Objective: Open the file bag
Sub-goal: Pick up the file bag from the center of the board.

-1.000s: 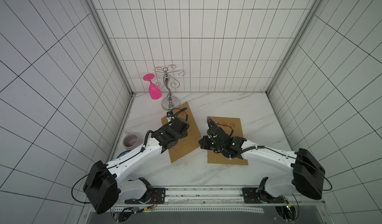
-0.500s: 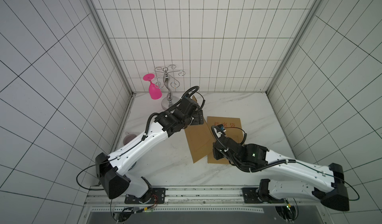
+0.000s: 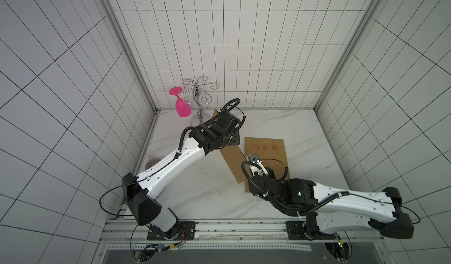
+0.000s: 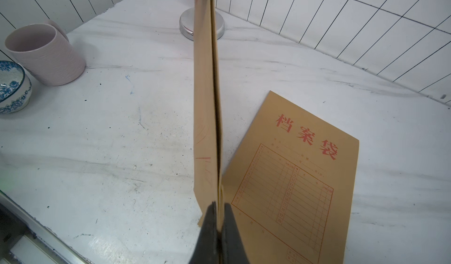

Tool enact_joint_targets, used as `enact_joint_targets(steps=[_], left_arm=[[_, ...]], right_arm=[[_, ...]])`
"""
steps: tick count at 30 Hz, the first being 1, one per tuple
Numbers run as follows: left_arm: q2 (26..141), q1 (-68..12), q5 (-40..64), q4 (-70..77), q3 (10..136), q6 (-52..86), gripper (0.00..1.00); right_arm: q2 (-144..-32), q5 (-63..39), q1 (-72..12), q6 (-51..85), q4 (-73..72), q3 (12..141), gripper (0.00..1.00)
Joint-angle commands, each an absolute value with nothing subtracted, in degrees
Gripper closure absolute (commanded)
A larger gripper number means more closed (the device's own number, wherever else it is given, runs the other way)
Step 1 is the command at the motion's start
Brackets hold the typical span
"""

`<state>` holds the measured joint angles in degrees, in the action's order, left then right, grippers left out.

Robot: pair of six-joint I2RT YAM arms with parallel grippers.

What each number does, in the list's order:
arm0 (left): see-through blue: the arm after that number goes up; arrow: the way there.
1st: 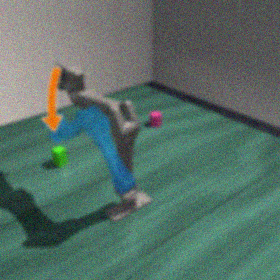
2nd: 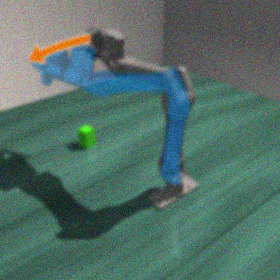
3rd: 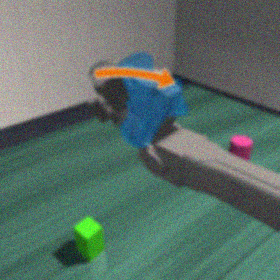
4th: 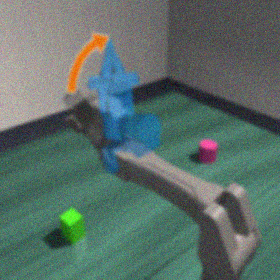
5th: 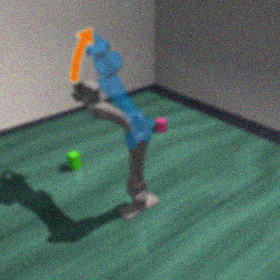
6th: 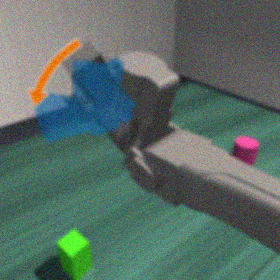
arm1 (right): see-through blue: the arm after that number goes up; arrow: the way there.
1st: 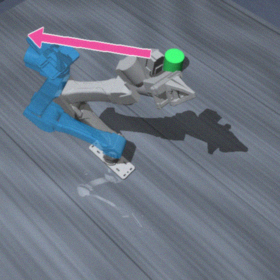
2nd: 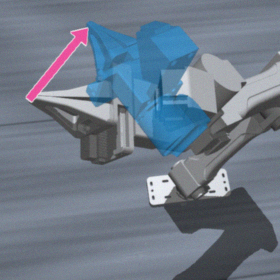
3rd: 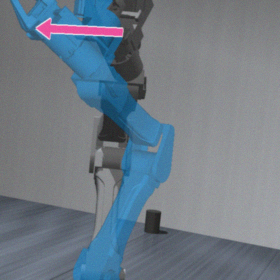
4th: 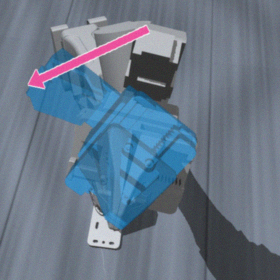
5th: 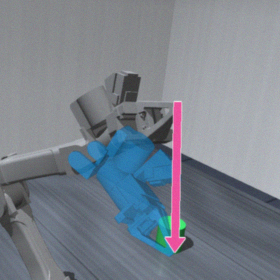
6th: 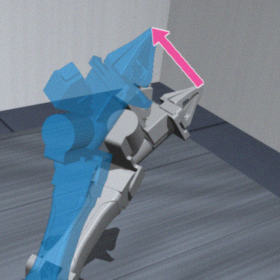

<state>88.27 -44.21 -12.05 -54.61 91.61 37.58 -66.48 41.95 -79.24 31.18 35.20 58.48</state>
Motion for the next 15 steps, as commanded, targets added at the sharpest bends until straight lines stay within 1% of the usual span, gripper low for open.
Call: enact_joint_targets(steps=[1, 4, 6, 8, 10, 11, 12, 13, 14, 15], left_arm=[[88.87, -44.32, -15.25, -56.66, 92.89, 38.45, 0.42], [87.64, -44.22, -20.41, -56.35, 91.97, 39.67, 0.4], [86.39, -42.76, -20.15, -55.47, 91.02, 40.2, 0.38], [85.75, -40.78, -17.69, -55.13, 90.67, 41.13, 0.39], [85.05, -39.44, -15.01, -53.93, 89.82, 41.43, 0.45], [84.78, -39.22, -14.3, -53.24, 89.35, 41.56, 0.5], [84.73, -39.2, -13.58, -52.88, 88.93, 41.57, 0.53], [84.8, -39.24, -12.95, -52.67, 88.8, 41.65, 0.6], [85.05, -39.24, -12.35, -52.73, 88.6, 41.77, 0.7], [85.21, -39.19, -12.15, -52.98, 88.51, 42.13, 0.76]], right_arm=[[-67.79, 47.44, -80.67, 30.8, 36.27, 61.69, 1.0], [-68.01, 49.43, -81.69, 31.1, 36.3, 61.55, 1.0], [-67.82, 50.29, -82.0, 31.2, 36.28, 61.22, 1.0], [-67.54, 50.45, -82.09, 31.15, 36.13, 60.74, 1.0], [-67.17, 50.45, -82.21, 30.99, 35.83, 60.34, 1.0], [-67.06, 50.45, -82.4, 30.7, 35.47, 60.06, 1.0], [-66.93, 50.45, -82.59, 30.44, 35.06, 59.75, 1.0], [-66.83, 50.49, -82.79, 30.26, 34.69, 59.47, 1.0], [-66.72, 50.68, -82.88, 30.06, 34.24, 59.17, 1.0], [-66.87, 50.79, -82.97, 30.21, 34.32, 59.08, 1.0]])
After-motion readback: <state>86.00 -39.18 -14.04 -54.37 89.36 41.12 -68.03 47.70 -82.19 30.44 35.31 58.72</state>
